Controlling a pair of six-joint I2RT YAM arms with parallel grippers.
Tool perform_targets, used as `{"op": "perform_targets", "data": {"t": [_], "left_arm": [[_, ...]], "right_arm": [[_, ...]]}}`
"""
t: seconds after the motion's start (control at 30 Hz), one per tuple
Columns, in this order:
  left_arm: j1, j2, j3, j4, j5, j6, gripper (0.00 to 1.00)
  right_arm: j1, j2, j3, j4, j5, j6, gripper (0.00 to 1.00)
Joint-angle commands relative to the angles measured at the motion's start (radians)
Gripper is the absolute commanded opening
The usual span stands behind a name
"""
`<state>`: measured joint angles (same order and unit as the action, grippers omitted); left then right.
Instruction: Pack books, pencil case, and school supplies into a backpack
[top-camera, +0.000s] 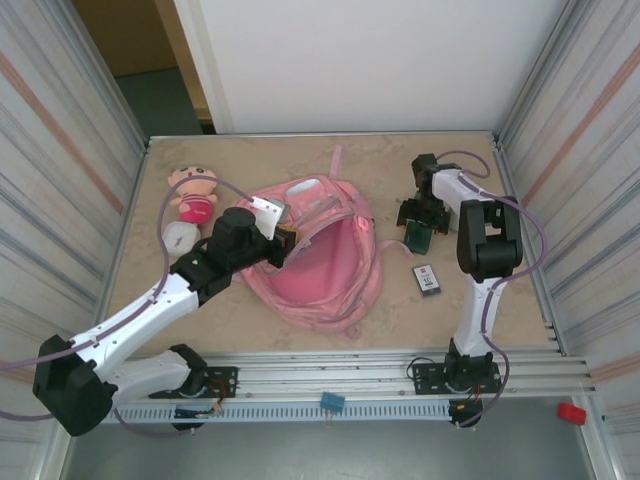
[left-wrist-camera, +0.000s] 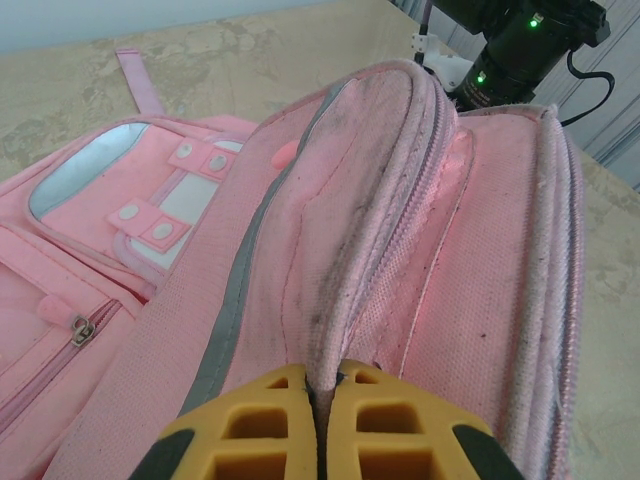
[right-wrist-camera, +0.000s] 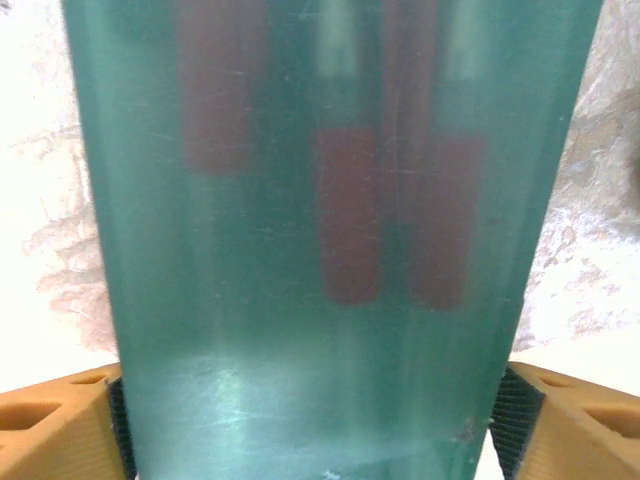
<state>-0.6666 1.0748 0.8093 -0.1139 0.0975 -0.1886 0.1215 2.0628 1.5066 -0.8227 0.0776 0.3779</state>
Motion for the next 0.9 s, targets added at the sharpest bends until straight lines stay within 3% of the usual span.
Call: {"op": "perform_targets", "data": {"t": [0.0,0.13,0.37,0.47,0.57,0.67,0.87], "left_arm": [[0.019,-0.001,0.042,0.079,-0.007,-0.006,0.00],[0.019,0.005,0.048,0.077,-0.007,-0.005,0.00],[0.019,0.004,0.067,0.080,-0.002,-0.010,0.00],[0.019,-0.001,0.072,0.089,0.009,-0.017,0.00],[0.020,-0.004,0.071,0.125,0.027,-0.031,0.00],[0.022,0.009,0.086,0.144,0.046,-0.047,0.00],[0.024,0.017,0.096,0.167,0.050,-0.072,0.00]], "right_arm": [[-0.007,0.015,-0.027,0.018,-0.027,-0.019,0.77],[-0.009,-0.024,-0.050,0.043,-0.048,-0.019,0.64],[-0.004,-0.234,-0.099,0.010,-0.079,-0.016,0.63],[0.012,-0.409,-0.171,-0.002,-0.144,-0.001,0.63],[0.034,-0.585,-0.270,-0.017,-0.307,0.050,0.64],[0.098,-0.735,-0.366,-0.030,-0.424,0.138,0.64],[0.338,-0.946,-0.525,0.050,-0.501,0.401,0.62]]}}
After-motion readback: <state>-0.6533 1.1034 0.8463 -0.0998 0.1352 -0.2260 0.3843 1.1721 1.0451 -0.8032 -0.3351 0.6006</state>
